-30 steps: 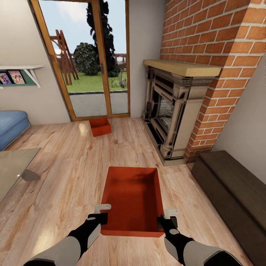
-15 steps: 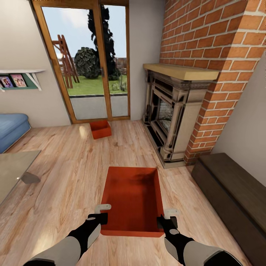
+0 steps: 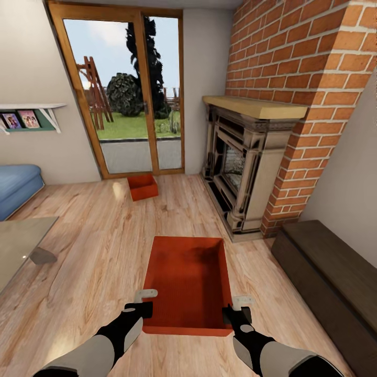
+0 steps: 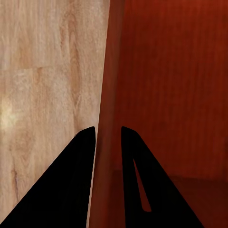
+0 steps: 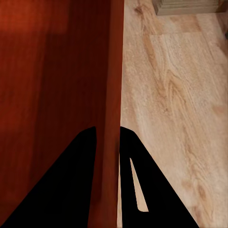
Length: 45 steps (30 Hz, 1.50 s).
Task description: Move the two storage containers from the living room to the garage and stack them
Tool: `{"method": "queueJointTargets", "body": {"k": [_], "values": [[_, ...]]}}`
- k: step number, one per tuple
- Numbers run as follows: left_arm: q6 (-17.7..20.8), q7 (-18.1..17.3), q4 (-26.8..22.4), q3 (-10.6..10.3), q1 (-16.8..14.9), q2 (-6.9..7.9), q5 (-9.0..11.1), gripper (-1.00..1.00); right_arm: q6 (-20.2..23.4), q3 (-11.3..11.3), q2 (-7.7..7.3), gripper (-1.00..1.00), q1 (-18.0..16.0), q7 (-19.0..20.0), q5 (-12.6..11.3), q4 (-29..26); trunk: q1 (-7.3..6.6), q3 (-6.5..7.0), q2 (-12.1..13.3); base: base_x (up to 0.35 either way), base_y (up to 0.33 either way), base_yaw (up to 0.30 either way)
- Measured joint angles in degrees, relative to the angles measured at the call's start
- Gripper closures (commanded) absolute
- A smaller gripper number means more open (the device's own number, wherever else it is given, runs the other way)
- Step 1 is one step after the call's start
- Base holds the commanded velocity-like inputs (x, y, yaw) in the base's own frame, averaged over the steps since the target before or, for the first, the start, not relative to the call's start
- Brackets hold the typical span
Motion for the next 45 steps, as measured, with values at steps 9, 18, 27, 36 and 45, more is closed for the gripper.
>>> {"method": "queueJointTargets", "body": {"k": [9,18,27,36,45], "values": [[0.00,0.00,0.00,0.00,0.00,0.00,0.00,1.00,0.00,-0.01,0.00,1.00,0.00,0.00,0.00,0.00,0.00,0.83,0.00,0.000,0.000,0.000],[0.00,0.00,0.00,0.00,0.00,0.00,0.00,1.00,0.01,-0.01,0.00,1.00,0.00,0.00,0.00,0.00,0.00,1.65,0.00,0.000,0.000,0.000],[0.00,0.00,0.00,0.00,0.00,0.00,0.00,1.00,0.01,0.00,0.00,1.00,0.00,0.00,0.00,0.00,0.00,2.48,0.00,0.000,0.000,0.000],[0.00,0.00,0.00,0.00,0.00,0.00,0.01,1.00,0.00,-0.01,0.00,1.00,0.00,0.00,0.00,0.00,0.00,3.30,0.00,0.000,0.000,0.000],[0.00,0.02,-0.06,-0.05,0.01,0.01,0.05,1.00,-0.03,-0.03,0.00,1.00,0.00,-0.01,0.02,-0.01,0.00,4.13,0.01,0.000,0.000,0.000]]}}
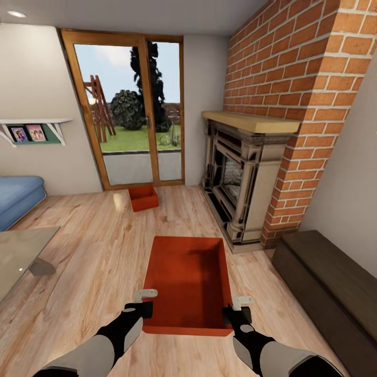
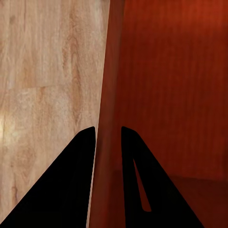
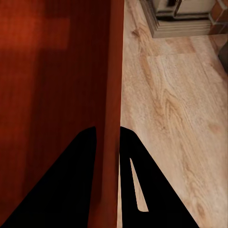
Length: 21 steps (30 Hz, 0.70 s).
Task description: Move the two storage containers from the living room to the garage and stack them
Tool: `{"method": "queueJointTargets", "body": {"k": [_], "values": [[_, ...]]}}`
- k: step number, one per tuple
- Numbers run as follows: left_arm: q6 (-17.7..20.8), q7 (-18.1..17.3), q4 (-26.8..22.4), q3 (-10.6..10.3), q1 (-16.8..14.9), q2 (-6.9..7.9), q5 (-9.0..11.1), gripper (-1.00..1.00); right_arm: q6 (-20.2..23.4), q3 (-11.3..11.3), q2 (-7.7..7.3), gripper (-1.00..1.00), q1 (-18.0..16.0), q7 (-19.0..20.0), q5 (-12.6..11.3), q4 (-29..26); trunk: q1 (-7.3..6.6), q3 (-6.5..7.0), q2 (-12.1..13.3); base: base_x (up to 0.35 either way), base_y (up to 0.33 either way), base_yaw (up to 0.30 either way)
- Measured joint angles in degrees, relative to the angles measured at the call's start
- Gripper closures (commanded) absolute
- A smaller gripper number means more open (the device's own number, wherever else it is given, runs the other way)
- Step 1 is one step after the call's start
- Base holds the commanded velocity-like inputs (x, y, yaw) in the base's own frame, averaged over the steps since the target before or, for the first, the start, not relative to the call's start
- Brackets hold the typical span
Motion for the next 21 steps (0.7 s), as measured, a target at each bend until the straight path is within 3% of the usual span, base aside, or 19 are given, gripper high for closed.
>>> {"method": "queueJointTargets", "body": {"k": [21], "values": [[0.00,0.00,0.00,-0.01,0.00,0.00,0.01,1.00,0.00,0.00,0.00,1.00,0.00,0.00,0.00,0.00,0.00,1.93,0.00,0.000,0.000,0.000]]}}
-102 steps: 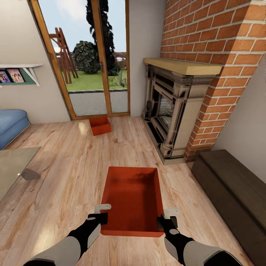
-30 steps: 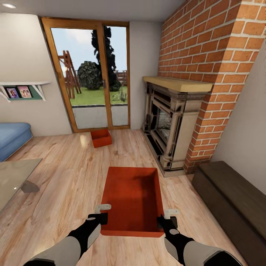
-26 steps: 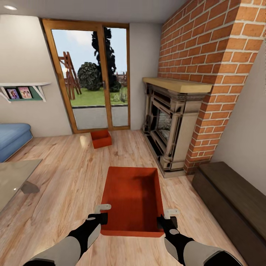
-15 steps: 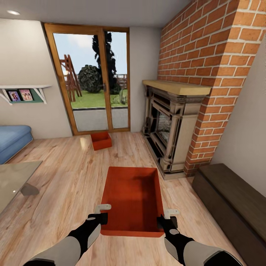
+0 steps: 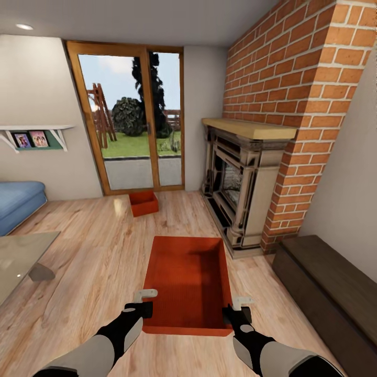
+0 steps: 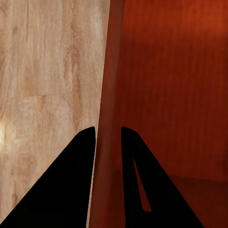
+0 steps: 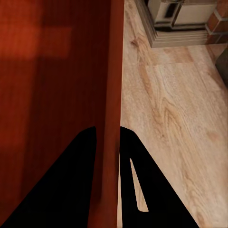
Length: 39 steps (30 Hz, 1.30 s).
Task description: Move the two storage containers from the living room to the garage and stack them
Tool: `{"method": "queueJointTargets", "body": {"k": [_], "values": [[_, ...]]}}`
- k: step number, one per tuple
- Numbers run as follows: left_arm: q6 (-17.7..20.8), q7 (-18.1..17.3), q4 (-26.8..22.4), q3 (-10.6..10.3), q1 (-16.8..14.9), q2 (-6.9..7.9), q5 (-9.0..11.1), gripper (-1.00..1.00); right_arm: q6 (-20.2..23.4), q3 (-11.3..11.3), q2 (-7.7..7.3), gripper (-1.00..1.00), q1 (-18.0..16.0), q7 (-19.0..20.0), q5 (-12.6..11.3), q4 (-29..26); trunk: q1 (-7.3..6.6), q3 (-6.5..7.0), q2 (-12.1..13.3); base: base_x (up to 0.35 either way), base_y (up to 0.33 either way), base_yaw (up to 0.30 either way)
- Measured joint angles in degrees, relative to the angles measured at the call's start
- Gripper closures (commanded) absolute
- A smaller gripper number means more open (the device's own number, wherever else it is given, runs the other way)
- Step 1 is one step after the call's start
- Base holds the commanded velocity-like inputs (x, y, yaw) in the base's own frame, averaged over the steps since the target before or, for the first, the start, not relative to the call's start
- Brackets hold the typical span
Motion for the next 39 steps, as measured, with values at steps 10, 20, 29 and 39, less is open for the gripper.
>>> {"method": "queueJointTargets", "body": {"k": [10,20,29,39], "values": [[0.00,0.00,0.00,0.00,0.00,0.00,0.00,1.00,0.00,0.00,0.00,1.00,0.00,0.00,0.00,0.00,0.00,0.92,0.00,0.000,0.000,0.000],[0.00,0.00,0.00,-0.01,0.00,0.00,0.00,1.00,0.00,0.00,0.00,1.00,0.00,0.00,0.00,0.00,0.00,1.83,0.00,0.000,0.000,0.000],[0.00,0.00,0.00,-0.01,0.00,0.00,0.00,1.00,0.00,0.00,0.00,1.00,0.00,0.00,0.00,0.00,0.00,2.66,0.00,0.000,0.000,0.000],[0.00,0.00,0.00,-0.01,0.00,0.00,0.01,1.00,0.00,-0.01,0.00,1.00,0.00,0.00,0.00,0.00,0.00,3.58,0.01,0.000,0.000,0.000]]}}
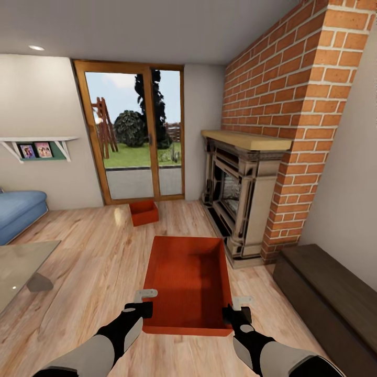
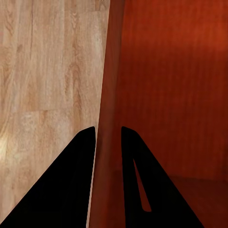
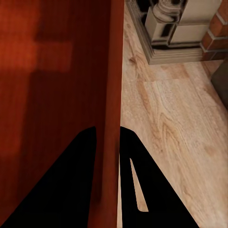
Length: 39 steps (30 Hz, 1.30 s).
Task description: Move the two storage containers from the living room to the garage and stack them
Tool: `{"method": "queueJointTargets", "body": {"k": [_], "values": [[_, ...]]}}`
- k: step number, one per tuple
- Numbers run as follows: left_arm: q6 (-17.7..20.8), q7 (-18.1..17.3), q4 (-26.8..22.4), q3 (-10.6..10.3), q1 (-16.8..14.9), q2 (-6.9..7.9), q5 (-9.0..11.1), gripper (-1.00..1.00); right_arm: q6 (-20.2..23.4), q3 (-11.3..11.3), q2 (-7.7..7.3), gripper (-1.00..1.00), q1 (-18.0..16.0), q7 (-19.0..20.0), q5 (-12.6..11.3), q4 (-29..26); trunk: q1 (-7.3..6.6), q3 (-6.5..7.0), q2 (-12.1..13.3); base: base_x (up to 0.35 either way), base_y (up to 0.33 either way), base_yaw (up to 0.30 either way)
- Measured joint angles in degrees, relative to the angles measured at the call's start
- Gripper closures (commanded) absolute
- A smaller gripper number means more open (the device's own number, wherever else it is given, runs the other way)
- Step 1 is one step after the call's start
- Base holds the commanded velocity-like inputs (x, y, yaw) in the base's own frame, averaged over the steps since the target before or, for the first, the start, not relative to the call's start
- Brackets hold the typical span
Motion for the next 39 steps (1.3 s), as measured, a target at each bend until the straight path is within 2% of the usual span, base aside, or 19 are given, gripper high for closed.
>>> {"method": "queueJointTargets", "body": {"k": [39], "values": [[0.00,-0.01,0.05,0.05,0.00,-0.01,-0.04,1.00,0.02,0.02,0.00,1.00,0.01,0.00,-0.02,0.01,0.00,3.58,0.01,0.000,0.000,0.000]]}}
